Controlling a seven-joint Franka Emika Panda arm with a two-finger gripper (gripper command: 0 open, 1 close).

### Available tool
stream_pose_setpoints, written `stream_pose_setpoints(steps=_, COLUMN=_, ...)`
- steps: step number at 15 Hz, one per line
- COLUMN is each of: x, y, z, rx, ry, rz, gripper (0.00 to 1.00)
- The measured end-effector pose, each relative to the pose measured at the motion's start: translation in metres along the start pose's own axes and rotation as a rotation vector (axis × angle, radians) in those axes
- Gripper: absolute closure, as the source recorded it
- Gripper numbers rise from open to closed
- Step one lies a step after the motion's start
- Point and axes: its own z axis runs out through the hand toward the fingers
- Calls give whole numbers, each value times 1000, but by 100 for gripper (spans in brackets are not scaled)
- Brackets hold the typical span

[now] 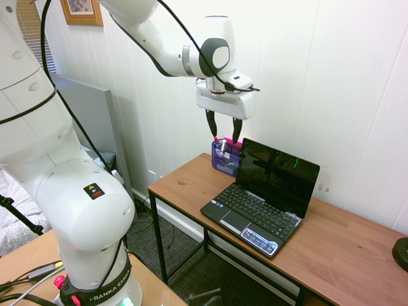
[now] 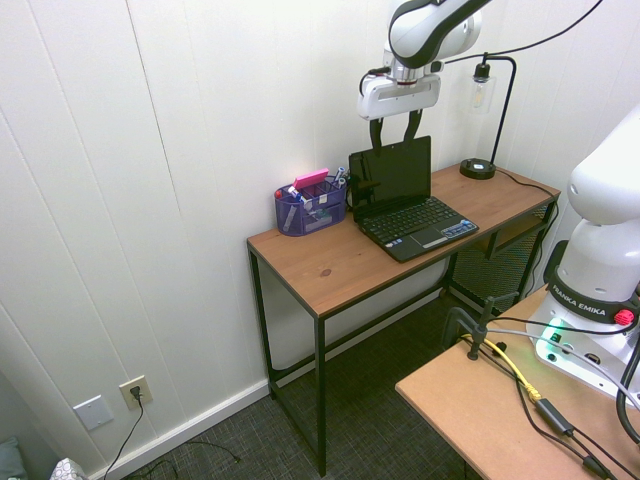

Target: Close the laptop lid

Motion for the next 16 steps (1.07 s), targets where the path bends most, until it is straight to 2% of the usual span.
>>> stream_pose_setpoints(steps=9, x=125, y=-42, z=19, rx=16, ry=104, rz=198, gripper=0)
stream_pose_setpoints(steps=10, x=135, y=-45, z=25, rx=14, ry=106, rz=213, gripper=100)
stream_pose_setpoints(steps=16, x=173, y=-52, z=59, rx=-22, ry=95, rz=271, gripper=100)
